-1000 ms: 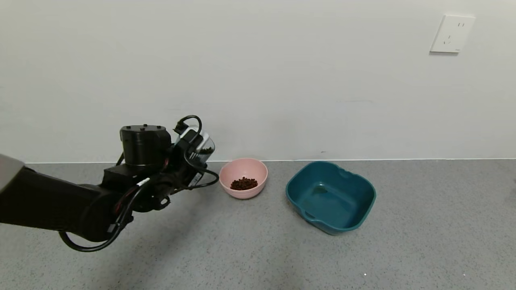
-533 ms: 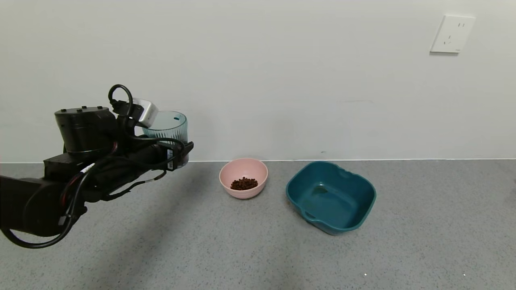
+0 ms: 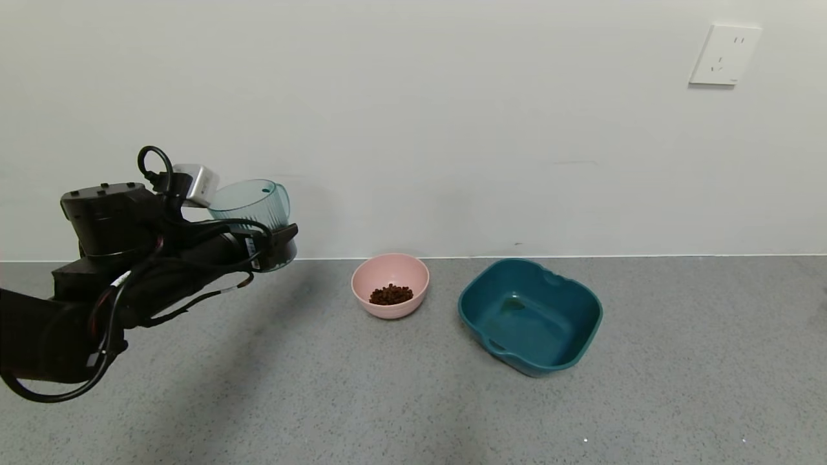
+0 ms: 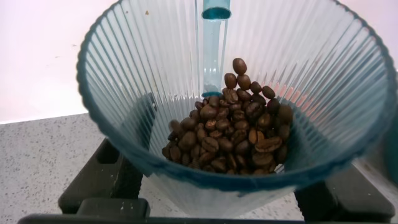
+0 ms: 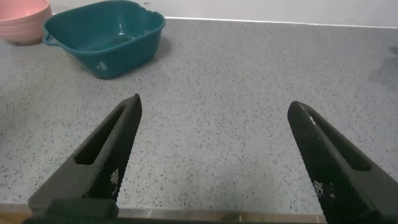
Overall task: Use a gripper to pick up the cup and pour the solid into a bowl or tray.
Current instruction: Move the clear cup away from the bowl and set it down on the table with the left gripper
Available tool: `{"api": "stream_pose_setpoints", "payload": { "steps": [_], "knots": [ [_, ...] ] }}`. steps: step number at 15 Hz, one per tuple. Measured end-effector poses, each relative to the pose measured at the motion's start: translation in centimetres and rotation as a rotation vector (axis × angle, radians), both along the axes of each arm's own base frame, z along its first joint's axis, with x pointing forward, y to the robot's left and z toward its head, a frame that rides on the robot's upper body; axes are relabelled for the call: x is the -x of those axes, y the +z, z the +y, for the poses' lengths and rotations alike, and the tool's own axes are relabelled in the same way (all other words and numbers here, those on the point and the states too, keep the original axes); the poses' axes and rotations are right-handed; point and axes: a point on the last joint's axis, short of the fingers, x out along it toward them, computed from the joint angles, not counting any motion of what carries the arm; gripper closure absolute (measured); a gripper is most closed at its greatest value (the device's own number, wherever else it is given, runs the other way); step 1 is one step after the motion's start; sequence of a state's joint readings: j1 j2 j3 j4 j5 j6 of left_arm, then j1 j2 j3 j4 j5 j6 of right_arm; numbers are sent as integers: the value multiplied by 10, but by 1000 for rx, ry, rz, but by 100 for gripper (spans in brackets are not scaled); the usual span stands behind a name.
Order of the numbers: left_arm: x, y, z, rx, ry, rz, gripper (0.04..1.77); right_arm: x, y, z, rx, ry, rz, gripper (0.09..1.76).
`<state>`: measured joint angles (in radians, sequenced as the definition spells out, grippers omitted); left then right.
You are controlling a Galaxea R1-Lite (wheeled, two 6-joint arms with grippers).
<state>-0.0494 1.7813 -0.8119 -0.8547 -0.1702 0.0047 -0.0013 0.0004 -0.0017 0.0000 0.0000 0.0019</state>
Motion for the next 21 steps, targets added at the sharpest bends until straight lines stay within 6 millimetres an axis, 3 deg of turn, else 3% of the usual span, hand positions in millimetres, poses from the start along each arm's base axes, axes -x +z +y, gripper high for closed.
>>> {"api": "stream_pose_setpoints", "payload": {
  "steps": [8,15,21],
  "knots": [
    [-33,-33,3,30,155,17,48,0,0,0,0,0,1,14],
    [-75,-80,2,12,305,36,48,0,0,0,0,0,0,14],
    [-88,-119,-3,1,371,45,48,0,0,0,0,0,0,14]
  ]
}}
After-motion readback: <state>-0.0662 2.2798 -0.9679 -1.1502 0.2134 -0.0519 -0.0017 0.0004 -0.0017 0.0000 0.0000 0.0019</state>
